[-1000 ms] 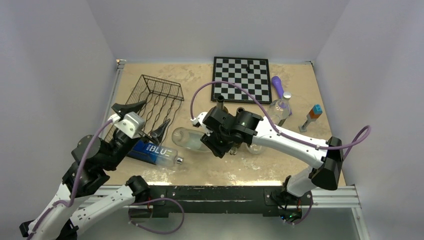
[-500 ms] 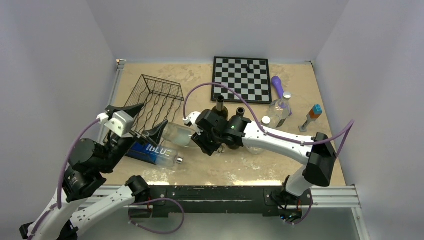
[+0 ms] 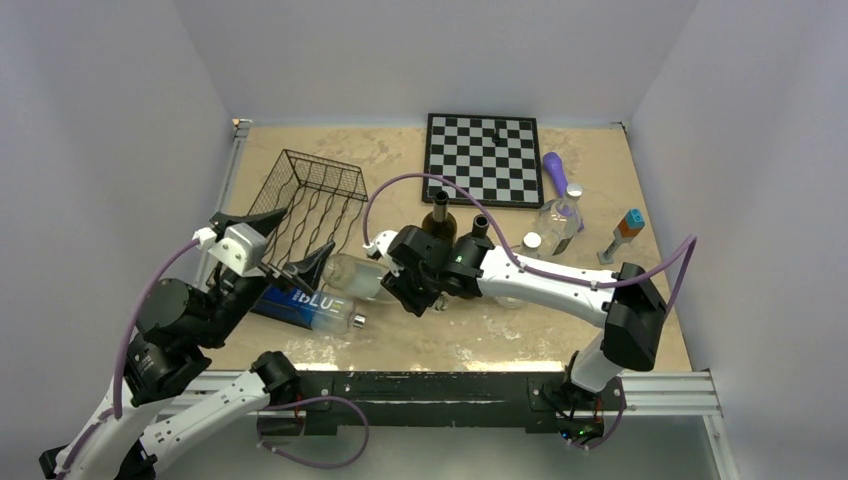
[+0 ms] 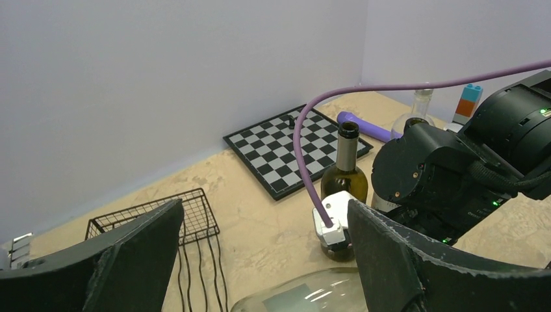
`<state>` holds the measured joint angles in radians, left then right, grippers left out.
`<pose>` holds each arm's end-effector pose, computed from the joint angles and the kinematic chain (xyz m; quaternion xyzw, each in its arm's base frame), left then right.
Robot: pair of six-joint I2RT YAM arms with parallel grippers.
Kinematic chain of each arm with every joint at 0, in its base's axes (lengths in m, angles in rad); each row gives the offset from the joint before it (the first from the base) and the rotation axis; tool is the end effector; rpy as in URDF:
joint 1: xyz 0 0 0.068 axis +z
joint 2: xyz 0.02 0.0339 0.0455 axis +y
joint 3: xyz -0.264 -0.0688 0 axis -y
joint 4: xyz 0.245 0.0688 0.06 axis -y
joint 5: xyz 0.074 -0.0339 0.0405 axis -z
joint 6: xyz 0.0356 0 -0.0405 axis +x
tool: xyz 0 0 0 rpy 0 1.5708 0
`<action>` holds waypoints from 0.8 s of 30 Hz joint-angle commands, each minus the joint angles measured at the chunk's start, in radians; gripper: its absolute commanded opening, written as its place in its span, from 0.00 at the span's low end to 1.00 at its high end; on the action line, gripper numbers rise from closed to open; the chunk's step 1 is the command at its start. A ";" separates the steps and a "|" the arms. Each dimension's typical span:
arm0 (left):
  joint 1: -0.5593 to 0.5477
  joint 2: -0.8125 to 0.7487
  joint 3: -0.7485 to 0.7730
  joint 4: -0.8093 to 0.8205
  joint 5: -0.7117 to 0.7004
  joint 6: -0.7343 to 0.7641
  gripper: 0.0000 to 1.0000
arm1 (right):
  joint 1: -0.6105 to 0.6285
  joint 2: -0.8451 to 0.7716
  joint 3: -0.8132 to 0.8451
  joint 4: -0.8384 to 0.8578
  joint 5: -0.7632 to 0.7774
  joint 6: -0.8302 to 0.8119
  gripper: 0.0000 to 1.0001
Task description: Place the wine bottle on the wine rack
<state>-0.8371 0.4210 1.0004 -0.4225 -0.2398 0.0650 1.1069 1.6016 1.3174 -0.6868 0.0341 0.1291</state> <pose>0.0454 -0.0378 0.4227 0.1992 0.6200 -0.2123 0.7286 0.1541 0.3053 0.2758 -0.4442 0.8457 0.1579 0.2502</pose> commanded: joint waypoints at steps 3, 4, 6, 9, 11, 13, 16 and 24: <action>0.004 -0.007 0.007 0.005 -0.013 -0.016 0.99 | 0.013 -0.027 0.024 0.289 -0.020 -0.023 0.00; 0.004 -0.007 0.008 0.003 -0.013 -0.017 0.99 | 0.014 -0.025 0.016 0.314 -0.020 -0.023 0.00; 0.004 -0.007 0.012 -0.002 -0.014 -0.021 0.99 | 0.014 -0.023 0.003 0.354 -0.016 -0.025 0.00; 0.004 -0.006 0.016 -0.012 -0.016 -0.032 0.99 | 0.014 -0.016 -0.023 0.425 -0.009 -0.028 0.00; 0.004 -0.004 0.019 -0.019 -0.014 -0.042 0.99 | 0.014 -0.013 -0.053 0.488 -0.009 -0.029 0.00; 0.004 -0.001 0.025 -0.028 -0.013 -0.056 0.99 | 0.014 -0.007 -0.080 0.555 -0.012 -0.035 0.00; 0.004 0.009 0.045 -0.053 -0.012 -0.098 0.99 | 0.014 0.009 -0.129 0.674 -0.005 -0.036 0.00; 0.004 0.053 0.111 -0.127 -0.001 -0.146 0.99 | 0.015 0.118 -0.116 0.834 0.013 -0.071 0.00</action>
<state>-0.8371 0.4442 1.0534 -0.5190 -0.2398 -0.0315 1.1183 1.7329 1.1488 -0.1894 0.0357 0.1005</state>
